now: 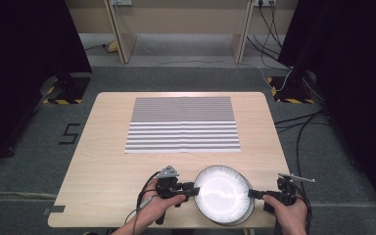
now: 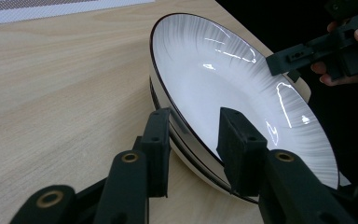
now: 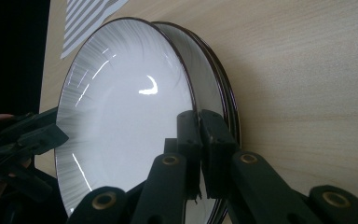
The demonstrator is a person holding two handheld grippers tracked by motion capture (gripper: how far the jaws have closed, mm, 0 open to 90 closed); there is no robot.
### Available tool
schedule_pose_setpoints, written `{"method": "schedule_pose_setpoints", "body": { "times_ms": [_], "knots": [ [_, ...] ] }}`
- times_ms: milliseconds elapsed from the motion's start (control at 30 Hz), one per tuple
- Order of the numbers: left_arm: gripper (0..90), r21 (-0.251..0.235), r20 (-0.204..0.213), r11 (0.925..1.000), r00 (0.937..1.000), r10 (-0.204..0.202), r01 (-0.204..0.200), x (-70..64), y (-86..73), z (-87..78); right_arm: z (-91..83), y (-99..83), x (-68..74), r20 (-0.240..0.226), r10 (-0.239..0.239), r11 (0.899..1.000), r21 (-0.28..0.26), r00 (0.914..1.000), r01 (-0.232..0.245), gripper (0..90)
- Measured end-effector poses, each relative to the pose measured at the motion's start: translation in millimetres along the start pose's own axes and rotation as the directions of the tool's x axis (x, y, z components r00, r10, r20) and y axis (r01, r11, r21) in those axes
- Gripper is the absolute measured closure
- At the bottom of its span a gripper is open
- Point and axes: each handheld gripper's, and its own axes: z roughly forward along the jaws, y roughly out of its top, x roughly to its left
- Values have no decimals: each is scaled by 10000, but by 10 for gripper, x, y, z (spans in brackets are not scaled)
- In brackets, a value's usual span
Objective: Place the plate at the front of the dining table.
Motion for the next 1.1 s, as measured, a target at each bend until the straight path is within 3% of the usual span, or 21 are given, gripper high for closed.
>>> {"method": "schedule_pose_setpoints", "body": {
  "times_ms": [167,267,467,600,767,933,1100],
  "knots": [
    [653,-163,-74,9998,9999,70,-71,-7,-22,4,39,-18,27,271,-162,9999,54,9995,160,841],
    [658,-209,-104,9997,9999,133,-135,-18,-62,43,34,-23,12,-56,206,9997,-108,9998,-207,767],
    [656,-142,-212,9995,9993,295,-298,-32,-60,64,43,-10,6,-336,291,9994,-194,9990,-298,719],
    [654,-48,-281,9994,9990,343,-344,-37,-54,78,47,-7,-5,-436,281,9993,-250,9987,-292,724],
    [640,-198,-141,9977,9978,647,-650,-16,-57,76,58,-43,-38,-227,45,9980,-637,9997,-59,835],
    [469,-721,-290,9952,9975,646,-665,-34,-15,-69,57,-61,-92,-715,214,9962,-827,9972,-273,834],
    [398,-1078,-657,9910,9952,731,-799,1,24,-300,55,-66,-123,-1004,375,9952,-861,9942,-462,825]
  ]
}}
